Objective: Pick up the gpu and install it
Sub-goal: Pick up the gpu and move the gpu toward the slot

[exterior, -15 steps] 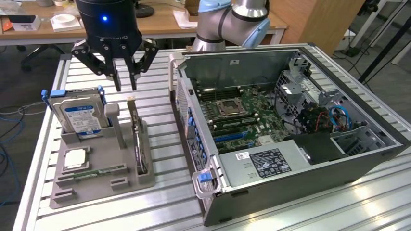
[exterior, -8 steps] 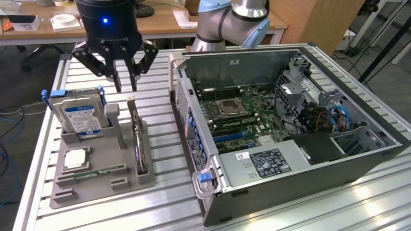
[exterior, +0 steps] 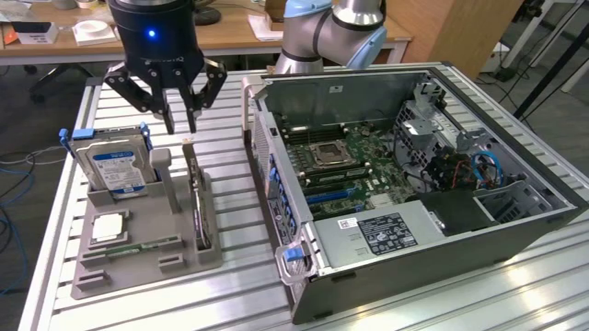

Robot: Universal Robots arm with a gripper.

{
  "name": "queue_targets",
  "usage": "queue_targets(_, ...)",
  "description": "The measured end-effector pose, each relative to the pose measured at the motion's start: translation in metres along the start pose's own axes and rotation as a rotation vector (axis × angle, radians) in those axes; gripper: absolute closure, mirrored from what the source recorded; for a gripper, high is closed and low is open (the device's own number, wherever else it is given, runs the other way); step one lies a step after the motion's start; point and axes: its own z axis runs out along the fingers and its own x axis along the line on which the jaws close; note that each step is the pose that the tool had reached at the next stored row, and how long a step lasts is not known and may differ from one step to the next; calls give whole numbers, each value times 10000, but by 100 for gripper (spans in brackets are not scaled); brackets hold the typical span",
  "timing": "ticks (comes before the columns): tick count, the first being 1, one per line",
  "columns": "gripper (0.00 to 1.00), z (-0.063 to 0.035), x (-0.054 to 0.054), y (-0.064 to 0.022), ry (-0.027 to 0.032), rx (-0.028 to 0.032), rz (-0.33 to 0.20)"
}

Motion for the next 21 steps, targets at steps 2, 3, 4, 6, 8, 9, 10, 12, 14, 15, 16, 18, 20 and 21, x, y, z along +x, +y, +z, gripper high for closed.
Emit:
queue_targets(2, 64, 11, 1, -1, 0, 0, 1)
queue_targets(3, 64, 16, 1, -3, 0, 0, 2)
queue_targets(4, 64, 20, 1, -9, 1, 2, 1)
queue_targets(6, 64, 32, -1, -21, -1, -1, 0)
queue_targets(8, 64, 41, -2, -33, 0, 0, 0)
queue_targets(9, 64, 45, -2, -37, 0, 0, 0)
queue_targets(10, 64, 46, -1, -37, 0, 1, 1)
queue_targets(12, 64, 46, -2, -38, 0, 10, 0)
queue_targets(14, 64, 47, -2, -37, 0, 10, 0)
queue_targets(15, 64, 47, -2, -37, -1, 10, 0)
queue_targets(16, 66, 47, -2, -37, -1, 10, 0)
queue_targets(18, 72, 47, -2, -37, -1, 9, 0)
queue_targets(20, 78, 47, -2, -37, -1, 9, 0)
queue_targets(21, 78, 47, -2, -37, -1, 9, 0)
